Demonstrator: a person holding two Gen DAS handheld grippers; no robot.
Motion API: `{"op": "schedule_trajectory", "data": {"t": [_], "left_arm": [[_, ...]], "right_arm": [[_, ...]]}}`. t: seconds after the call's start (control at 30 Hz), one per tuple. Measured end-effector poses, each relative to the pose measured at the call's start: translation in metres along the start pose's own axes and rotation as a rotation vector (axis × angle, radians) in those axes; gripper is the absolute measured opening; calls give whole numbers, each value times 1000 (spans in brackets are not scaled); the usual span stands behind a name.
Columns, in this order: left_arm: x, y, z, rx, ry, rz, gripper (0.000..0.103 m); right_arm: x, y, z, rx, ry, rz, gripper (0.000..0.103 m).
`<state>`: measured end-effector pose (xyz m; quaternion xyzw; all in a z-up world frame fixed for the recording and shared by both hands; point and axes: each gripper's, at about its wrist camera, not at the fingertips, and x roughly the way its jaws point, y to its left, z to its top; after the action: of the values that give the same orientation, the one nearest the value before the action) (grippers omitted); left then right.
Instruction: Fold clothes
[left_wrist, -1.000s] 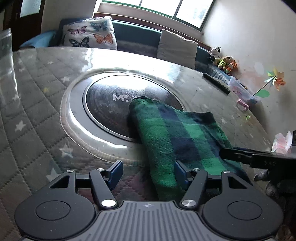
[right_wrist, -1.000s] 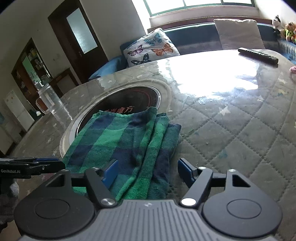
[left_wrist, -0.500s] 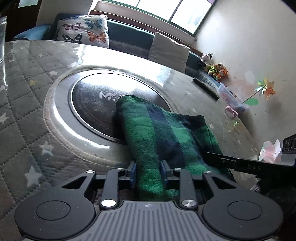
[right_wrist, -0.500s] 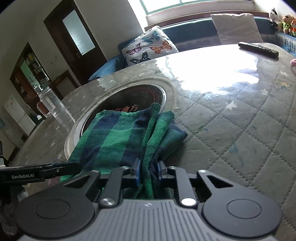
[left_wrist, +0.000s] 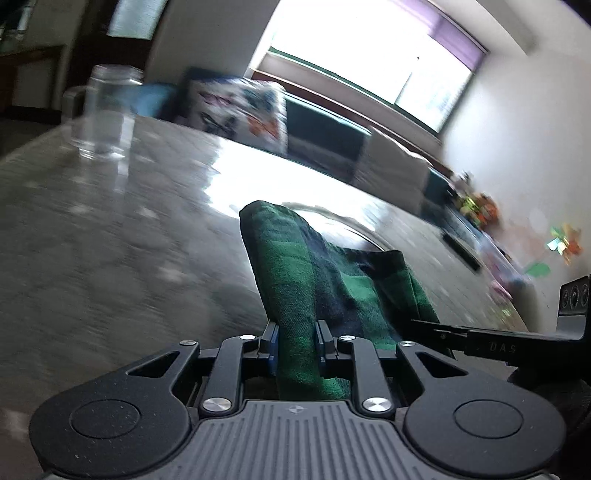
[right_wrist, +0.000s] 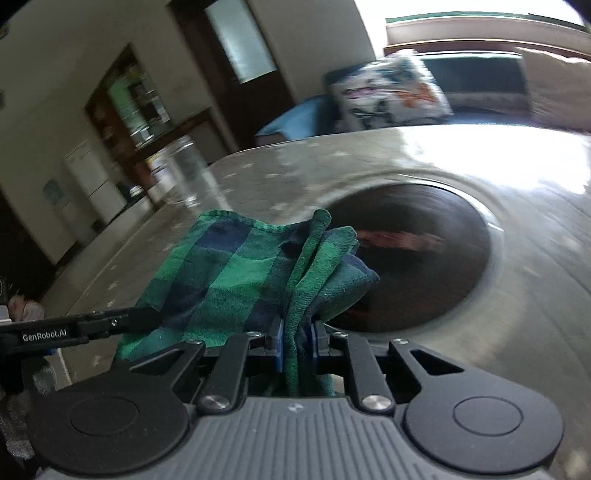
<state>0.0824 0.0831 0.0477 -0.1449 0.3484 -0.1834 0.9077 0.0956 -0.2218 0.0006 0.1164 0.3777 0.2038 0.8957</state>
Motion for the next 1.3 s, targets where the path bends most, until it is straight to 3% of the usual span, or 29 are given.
{"op": "schedule_trajectory", "data": {"t": [0.27,0.5,0.67,0.73,0.83,0.93,1.07,1.3], "left_arm": [[-29,71,28,-95,-92,142,21],[-35,115,40,-158,-113,235,21],[-25,127,37,-178,-88,270,22],[-20,129,33,-185,-64,284,23],[-20,127,29,-172,-61,307,35],[-28,125,34,-156,-95,312,49],[-29,123,44,-127,-126,326,49],[-8,125,47,-103,-97,325,47]], "right_arm": [[78,69,48,-110,31,123,12],[132,105,70,-175,68,193,12],[156,110,72,-192,104,210,14],[164,107,71,-193,125,178,19],[168,101,72,-193,130,139,21],[157,100,78,-221,77,110,22],[153,111,85,-260,53,155,22],[181,133,85,-333,86,188,22]]}}
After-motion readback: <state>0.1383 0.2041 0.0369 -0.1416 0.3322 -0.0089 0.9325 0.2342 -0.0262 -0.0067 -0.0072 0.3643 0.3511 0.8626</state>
